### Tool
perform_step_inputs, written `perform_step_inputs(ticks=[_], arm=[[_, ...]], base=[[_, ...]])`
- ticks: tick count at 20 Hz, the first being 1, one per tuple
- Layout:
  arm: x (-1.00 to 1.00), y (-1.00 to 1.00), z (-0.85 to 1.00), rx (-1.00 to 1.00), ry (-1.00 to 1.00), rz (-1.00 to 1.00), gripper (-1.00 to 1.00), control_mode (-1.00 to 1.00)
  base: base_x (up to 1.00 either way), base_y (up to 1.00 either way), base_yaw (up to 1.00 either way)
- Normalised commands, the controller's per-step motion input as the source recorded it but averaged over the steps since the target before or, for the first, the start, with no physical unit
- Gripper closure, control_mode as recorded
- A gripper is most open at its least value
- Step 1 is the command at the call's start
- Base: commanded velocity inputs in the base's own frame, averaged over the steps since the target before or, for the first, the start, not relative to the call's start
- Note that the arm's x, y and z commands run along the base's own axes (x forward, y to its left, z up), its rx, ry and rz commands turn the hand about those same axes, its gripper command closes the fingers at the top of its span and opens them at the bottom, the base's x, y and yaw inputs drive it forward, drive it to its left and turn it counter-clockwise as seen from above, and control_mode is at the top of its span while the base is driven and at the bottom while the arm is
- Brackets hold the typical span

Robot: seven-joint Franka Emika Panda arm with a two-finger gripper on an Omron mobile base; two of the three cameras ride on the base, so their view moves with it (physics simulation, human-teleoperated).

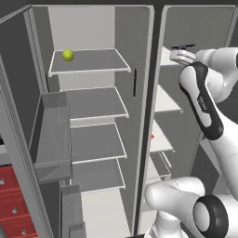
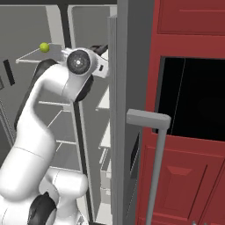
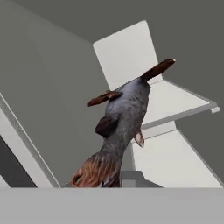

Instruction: There's a fish in the fridge that needs to be moved to the freezer for freezing. Pick up the fish from the fridge, place it on any shelf in the freezer, and close the fridge and freezer doors when done.

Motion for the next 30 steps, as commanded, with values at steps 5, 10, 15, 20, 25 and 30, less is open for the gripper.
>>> perform_step_inputs(ticks=[5, 10, 15, 20, 25, 30], arm=[[0.67, -0.19, -0.17, 0.0, 0.1, 0.02, 1.0, -1.0], [0.61, -0.28, -0.25, 0.0, 0.05, 0.03, 1.0, -1.0], [0.69, -0.14, -0.29, 0.0, 0.02, 0.05, 1.0, -1.0], [0.68, -0.02, -0.16, 0.0, 0.02, 0.02, 1.0, -1.0], [0.68, -0.01, -0.09, 0.0, 0.08, 0.0, 1.0, -1.0], [0.56, -0.17, -0.06, 0.0, 0.02, 0.02, 1.0, -1.0]], base=[[0.0, 0.0, 0.0], [0.0, 0.0, 0.0], [0.0, 0.0, 0.0], [0.0, 0.0, 0.0], [0.0, 0.0, 0.0], [0.0, 0.0, 0.0]])
